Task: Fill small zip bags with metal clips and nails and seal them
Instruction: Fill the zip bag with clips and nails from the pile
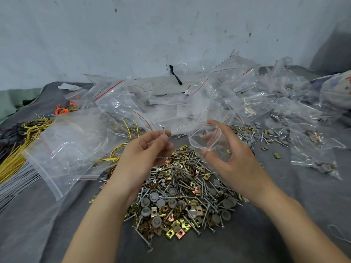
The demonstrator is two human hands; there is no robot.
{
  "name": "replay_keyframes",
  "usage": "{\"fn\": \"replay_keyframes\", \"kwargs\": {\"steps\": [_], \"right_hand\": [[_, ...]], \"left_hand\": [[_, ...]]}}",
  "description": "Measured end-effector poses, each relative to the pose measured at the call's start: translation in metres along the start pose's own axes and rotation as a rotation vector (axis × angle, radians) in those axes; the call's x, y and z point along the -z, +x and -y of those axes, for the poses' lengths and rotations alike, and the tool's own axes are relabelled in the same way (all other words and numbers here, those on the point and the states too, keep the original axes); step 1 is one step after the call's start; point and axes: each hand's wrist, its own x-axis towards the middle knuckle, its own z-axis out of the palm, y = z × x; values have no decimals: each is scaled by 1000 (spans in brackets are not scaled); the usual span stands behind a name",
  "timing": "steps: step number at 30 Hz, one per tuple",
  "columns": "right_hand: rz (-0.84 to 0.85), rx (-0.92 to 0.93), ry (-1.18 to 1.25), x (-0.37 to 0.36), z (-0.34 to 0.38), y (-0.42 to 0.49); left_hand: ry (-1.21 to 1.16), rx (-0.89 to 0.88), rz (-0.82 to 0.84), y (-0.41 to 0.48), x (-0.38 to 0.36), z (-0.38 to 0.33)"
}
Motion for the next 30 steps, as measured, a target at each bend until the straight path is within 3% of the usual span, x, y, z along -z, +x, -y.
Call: {"fn": "replay_keyframes", "kwargs": {"steps": [7, 13, 18, 21, 26, 30], "right_hand": [[22, -7, 11, 0, 2, -2], [33, 7, -31, -4, 2, -2], [20, 26, -31, -5, 5, -3], [21, 25, -27, -4, 5, -4], [8, -4, -13, -2, 5, -6], [-4, -6, 18, 0, 7, -6]], "left_hand": [[35, -17, -2, 0, -2, -1], [451, -346, -44, -4, -14, -14], [604, -446, 25, -10, -27, -20], [580, -463, 54, -13, -31, -21], [465, -428, -45, -9, -18, -21], [735, -341, -1, -8, -3, -8]]}}
